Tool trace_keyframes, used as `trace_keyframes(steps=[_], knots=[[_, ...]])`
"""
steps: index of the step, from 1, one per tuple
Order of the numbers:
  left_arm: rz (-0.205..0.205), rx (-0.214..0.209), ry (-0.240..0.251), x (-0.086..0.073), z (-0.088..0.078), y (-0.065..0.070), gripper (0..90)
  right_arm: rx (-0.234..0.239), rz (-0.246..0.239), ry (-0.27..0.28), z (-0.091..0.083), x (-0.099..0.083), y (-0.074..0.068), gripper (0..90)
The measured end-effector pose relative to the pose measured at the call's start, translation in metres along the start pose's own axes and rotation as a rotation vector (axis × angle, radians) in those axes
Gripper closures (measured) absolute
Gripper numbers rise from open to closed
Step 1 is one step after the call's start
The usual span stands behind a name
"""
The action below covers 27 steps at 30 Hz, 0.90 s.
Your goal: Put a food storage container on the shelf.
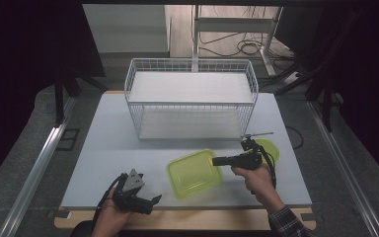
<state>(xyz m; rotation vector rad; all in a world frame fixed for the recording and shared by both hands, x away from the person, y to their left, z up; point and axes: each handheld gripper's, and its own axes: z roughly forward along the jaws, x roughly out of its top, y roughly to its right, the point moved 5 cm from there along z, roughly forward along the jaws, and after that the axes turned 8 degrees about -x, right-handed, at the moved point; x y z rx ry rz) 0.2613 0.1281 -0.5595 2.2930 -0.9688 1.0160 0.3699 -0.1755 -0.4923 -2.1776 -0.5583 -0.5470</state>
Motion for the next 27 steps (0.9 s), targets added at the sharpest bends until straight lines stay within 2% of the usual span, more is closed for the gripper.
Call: trace_keyframes(steps=[10,27], knots=[[0.025,0.003,0.020,0.001,0.000,0.000,2.6,0.013,0.012,0.045,-0.009,0.015,-0.004,80.2],[0.037,-0.001,0.029,0.002,0.000,0.001,2.4,0.000,-0.003,0.131,-0.031,0.050,-0.015,80.2]])
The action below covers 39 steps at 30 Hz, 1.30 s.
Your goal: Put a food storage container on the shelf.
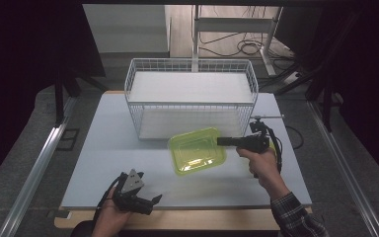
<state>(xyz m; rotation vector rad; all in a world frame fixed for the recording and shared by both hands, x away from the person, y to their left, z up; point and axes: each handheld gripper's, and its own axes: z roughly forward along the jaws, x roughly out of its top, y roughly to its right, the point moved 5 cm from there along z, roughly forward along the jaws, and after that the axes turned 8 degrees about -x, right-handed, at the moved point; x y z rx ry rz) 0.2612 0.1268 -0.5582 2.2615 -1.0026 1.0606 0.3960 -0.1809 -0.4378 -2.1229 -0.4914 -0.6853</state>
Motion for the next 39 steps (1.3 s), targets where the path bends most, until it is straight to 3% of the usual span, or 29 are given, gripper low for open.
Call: trace_keyframes(steps=[25,39], knots=[[0.001,0.000,-0.002,0.000,0.000,-0.001,2.3,-0.061,-0.036,0.126,-0.012,0.080,-0.025,80.2],[-0.001,0.001,0.005,0.000,-0.001,-0.002,2.3,-0.087,-0.025,0.169,-0.012,0.107,-0.026,80.2]])
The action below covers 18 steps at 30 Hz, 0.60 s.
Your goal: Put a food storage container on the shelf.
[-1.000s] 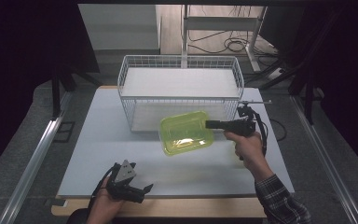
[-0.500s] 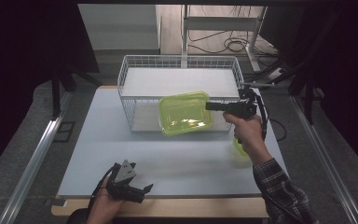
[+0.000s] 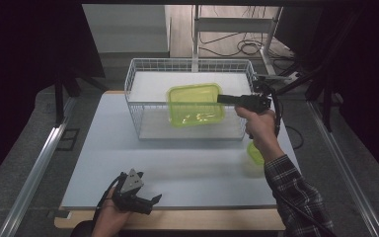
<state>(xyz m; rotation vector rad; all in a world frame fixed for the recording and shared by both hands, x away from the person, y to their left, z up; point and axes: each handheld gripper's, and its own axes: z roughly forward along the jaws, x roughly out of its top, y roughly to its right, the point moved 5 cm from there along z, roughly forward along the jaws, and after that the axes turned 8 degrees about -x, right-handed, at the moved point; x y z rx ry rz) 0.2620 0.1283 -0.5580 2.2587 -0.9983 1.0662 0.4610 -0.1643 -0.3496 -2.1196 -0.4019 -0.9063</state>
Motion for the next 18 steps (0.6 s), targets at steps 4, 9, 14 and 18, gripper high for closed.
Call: trace_keyframes(steps=[4,9,14,18], knots=[[-0.006,0.001,0.008,0.000,0.000,0.000,2.2,-0.014,0.008,0.021,0.001,0.013,-0.001,80.2],[-0.011,0.001,0.020,0.001,-0.002,-0.001,2.1,-0.033,0.007,0.036,0.005,0.023,-0.002,80.2],[-0.009,-0.001,0.019,0.001,-0.002,-0.001,2.1,-0.057,0.010,0.050,0.010,0.033,-0.002,80.2],[-0.008,-0.001,0.020,0.001,-0.002,-0.001,2.0,-0.080,0.014,0.061,0.015,0.044,0.000,80.2]])
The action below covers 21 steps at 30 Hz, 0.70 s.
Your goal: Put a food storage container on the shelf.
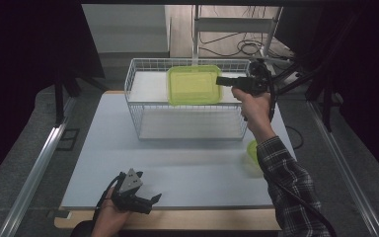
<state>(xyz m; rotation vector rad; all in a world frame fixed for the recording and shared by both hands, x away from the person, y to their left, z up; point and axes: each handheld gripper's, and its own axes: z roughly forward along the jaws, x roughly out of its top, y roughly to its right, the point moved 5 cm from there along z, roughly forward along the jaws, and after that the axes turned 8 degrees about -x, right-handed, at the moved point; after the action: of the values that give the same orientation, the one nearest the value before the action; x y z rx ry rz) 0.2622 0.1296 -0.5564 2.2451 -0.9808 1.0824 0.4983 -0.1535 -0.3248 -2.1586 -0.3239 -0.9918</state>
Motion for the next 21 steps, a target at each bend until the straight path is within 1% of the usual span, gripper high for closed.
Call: trace_keyframes(steps=[7,14,17,21], knots=[[0.000,-0.005,-0.005,-0.001,0.000,0.000,2.0,-0.027,0.006,0.008,0.008,0.007,0.002,80.1],[0.001,-0.007,-0.008,-0.001,0.001,0.000,2.0,-0.062,0.020,0.003,0.016,0.010,0.009,80.0],[0.001,-0.008,-0.010,-0.001,0.001,0.000,2.1,-0.062,0.038,0.005,0.018,0.011,0.012,80.0],[0.004,-0.008,-0.016,-0.001,0.001,0.000,2.0,-0.069,0.041,0.005,0.021,0.012,0.016,79.0]])
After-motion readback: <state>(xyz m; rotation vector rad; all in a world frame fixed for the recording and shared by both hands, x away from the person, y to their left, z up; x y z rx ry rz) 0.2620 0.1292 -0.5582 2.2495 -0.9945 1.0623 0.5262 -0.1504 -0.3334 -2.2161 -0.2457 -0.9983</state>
